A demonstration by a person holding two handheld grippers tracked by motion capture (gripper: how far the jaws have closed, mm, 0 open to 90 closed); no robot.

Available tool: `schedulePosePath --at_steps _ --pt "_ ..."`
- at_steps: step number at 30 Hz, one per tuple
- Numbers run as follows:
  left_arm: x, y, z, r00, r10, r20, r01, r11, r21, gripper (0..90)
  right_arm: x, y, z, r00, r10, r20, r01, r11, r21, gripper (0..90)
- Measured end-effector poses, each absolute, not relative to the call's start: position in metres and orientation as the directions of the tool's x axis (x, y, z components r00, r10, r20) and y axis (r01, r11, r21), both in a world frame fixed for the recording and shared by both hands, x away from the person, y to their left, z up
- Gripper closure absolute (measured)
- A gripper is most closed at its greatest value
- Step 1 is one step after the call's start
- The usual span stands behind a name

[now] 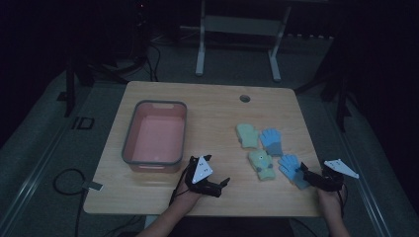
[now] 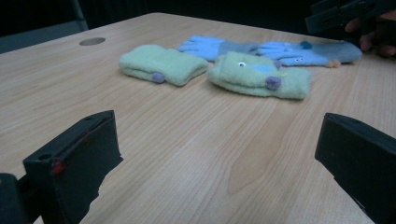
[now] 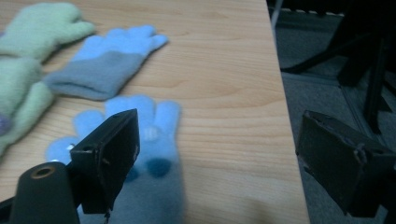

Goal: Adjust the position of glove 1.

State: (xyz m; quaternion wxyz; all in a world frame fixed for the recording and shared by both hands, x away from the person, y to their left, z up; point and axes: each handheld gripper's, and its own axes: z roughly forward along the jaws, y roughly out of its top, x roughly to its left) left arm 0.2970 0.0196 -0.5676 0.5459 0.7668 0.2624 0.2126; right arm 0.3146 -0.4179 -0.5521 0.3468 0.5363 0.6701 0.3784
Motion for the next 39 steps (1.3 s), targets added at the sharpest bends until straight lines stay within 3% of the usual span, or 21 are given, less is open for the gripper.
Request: schedulePosePath --at_steps 13,30,39 --pt "0.296 0.018 -0.568 0.75 0.659 0.052 0.171 -0.269 0.948 0.1 0.321 -0.411 -0.554 -0.134 0.982 -0.131 0.558 0.184 0.809 13.8" --pt "0.295 0.018 -0.568 0.751 0.658 0.063 0.156 -0.269 0.95 0.1 0.323 -0.423 -0.533 -0.142 0.99 0.009 0.71 0.096 0.697 16.0" --pt "0.295 0.018 -0.568 0.753 0.655 0.065 0.155 -0.273 0.95 0.1 0.337 -0.422 -0.519 -0.117 0.993 0.009 0.767 0.085 0.636 12.8"
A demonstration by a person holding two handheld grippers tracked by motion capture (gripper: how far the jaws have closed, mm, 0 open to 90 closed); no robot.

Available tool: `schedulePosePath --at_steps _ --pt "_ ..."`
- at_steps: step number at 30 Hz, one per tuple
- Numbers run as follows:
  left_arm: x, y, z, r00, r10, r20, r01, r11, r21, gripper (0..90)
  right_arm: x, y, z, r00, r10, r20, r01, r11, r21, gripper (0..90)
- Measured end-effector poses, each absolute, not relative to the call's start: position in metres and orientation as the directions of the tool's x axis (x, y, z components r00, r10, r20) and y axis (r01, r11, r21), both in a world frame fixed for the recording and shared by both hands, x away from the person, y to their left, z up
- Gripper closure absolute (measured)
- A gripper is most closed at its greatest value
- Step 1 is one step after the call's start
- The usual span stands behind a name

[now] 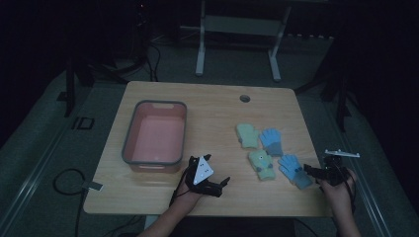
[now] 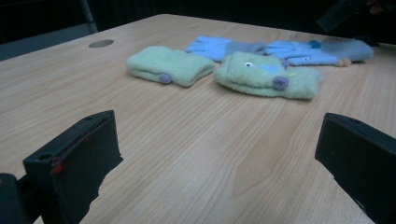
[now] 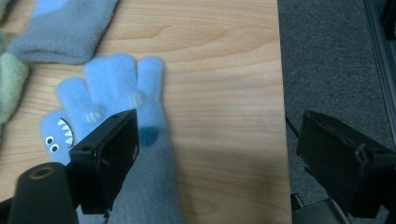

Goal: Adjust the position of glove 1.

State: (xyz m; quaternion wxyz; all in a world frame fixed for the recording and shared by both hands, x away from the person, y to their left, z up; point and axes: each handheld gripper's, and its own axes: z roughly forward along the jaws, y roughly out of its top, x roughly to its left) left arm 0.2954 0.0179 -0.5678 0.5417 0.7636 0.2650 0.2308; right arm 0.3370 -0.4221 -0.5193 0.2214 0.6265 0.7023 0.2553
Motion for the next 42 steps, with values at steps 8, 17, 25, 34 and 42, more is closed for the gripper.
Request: schedulePosePath --at_steps 8,17,25,34,42 --pt "0.295 0.018 -0.568 0.754 0.653 0.068 0.152 -0.274 0.95 0.1 0.345 -0.419 -0.5 -0.118 0.993 0.007 0.757 0.086 0.648 12.7" --pt "0.294 0.018 -0.568 0.755 0.653 0.069 0.15 -0.274 0.95 0.1 0.356 -0.406 -0.474 -0.17 0.985 0.006 0.729 0.122 0.674 15.3" --pt "0.294 0.018 -0.568 0.754 0.653 0.065 0.151 -0.27 0.951 0.1 0.367 -0.392 -0.462 -0.214 0.977 -0.01 0.715 0.163 0.68 21.5" --pt "0.294 0.018 -0.568 0.756 0.651 0.065 0.153 -0.272 0.95 0.1 0.383 -0.37 -0.451 -0.252 0.967 -0.027 0.714 0.205 0.669 22.0" --pt "0.294 0.017 -0.568 0.757 0.649 0.067 0.15 -0.272 0.95 0.1 0.396 -0.349 -0.449 -0.294 0.955 -0.03 0.725 0.243 0.644 24.8"
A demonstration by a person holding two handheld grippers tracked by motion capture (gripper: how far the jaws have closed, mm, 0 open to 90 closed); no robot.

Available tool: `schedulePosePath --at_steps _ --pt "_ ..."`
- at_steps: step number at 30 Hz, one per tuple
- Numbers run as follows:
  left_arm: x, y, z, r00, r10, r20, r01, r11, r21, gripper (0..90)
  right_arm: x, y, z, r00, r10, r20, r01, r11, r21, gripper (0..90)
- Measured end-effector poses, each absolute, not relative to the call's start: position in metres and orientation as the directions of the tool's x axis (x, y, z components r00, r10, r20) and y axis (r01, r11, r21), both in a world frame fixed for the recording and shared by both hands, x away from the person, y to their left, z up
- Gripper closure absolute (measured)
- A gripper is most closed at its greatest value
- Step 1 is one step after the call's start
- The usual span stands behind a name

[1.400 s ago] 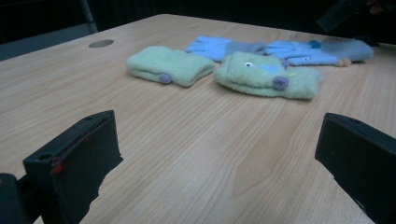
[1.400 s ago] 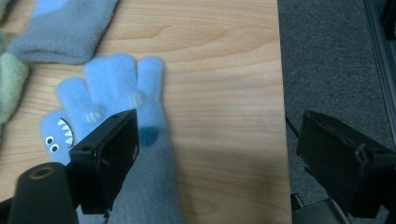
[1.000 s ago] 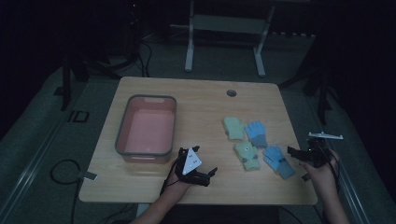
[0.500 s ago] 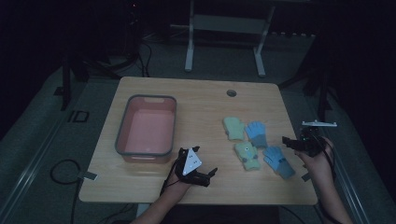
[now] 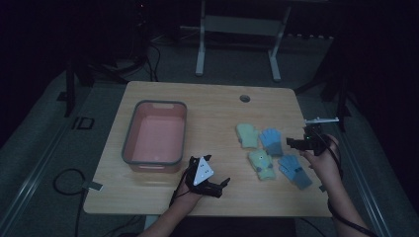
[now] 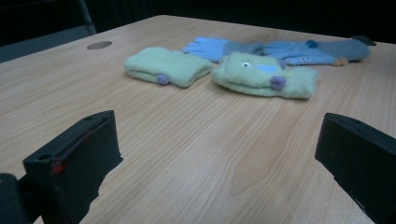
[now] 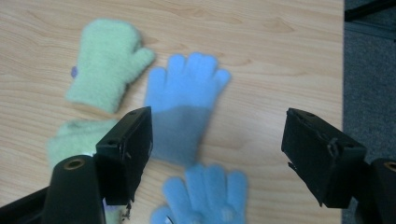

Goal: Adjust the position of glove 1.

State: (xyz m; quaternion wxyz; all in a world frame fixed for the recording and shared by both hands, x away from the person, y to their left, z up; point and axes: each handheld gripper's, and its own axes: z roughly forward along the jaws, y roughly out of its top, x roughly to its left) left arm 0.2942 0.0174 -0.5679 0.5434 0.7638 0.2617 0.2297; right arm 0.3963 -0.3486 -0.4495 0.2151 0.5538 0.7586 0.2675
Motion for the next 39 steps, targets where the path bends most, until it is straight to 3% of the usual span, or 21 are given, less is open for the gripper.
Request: schedulePosePath --at_steps 21,39 --pt "0.294 0.018 -0.568 0.759 0.648 0.065 0.152 -0.273 0.95 0.1 0.431 -0.286 -0.459 -0.374 0.927 -0.03 0.719 0.31 0.623 29.8" --pt "0.295 0.017 -0.568 0.765 0.641 0.063 0.153 -0.277 0.949 0.1 0.457 -0.244 -0.478 -0.439 0.898 -0.021 0.733 0.372 0.569 45.5"
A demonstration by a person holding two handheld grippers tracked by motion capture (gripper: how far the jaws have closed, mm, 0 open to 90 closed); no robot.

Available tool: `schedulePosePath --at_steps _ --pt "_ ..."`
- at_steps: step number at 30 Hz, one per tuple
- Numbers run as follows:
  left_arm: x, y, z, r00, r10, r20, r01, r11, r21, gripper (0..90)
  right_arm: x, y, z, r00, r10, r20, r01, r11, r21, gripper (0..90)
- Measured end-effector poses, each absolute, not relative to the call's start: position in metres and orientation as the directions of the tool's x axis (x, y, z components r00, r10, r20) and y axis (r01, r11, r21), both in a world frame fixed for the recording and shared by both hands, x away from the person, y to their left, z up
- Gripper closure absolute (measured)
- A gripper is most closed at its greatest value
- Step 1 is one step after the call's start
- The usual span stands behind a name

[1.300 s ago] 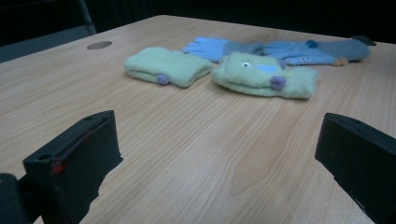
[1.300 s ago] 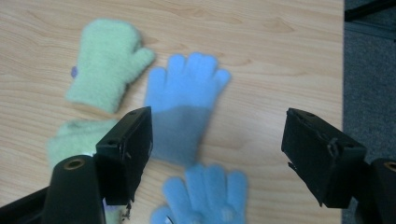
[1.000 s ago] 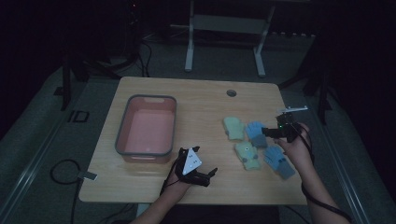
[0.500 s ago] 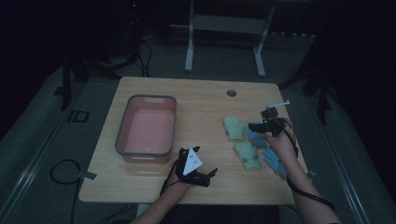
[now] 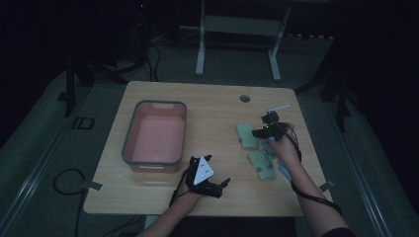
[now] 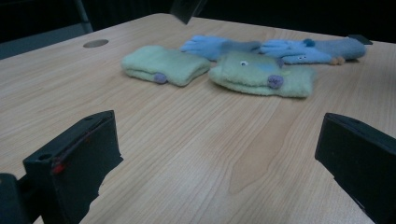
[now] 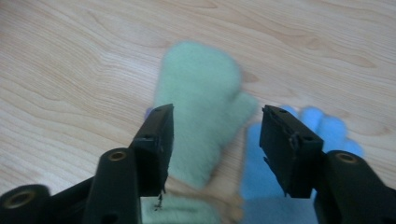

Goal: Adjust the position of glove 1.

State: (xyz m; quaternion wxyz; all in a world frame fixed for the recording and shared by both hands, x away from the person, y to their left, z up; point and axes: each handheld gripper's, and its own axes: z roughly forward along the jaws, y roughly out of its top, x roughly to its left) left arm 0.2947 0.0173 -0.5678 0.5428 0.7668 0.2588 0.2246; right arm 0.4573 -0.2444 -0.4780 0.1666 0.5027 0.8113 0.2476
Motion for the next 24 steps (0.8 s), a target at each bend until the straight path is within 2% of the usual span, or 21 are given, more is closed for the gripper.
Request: schedulePosePath --at_steps 6,14,20,24 --pt "0.293 0.016 -0.568 0.767 0.637 0.075 0.142 -0.282 0.949 0.1 0.468 -0.229 -0.488 -0.471 0.881 -0.037 0.732 0.414 0.54 55.0" --pt "0.292 0.015 -0.568 0.77 0.633 0.085 0.134 -0.291 0.947 0.1 0.485 -0.216 -0.503 -0.481 0.876 -0.026 0.756 0.43 0.493 56.7" --pt "0.291 0.015 -0.568 0.765 0.638 0.086 0.129 -0.283 0.95 0.1 0.494 -0.211 -0.514 -0.475 0.88 -0.024 0.771 0.428 0.472 65.5" --pt "0.29 0.015 -0.567 0.77 0.633 0.083 0.131 -0.283 0.95 0.1 0.495 -0.211 -0.525 -0.457 0.889 -0.018 0.783 0.412 0.467 66.3"
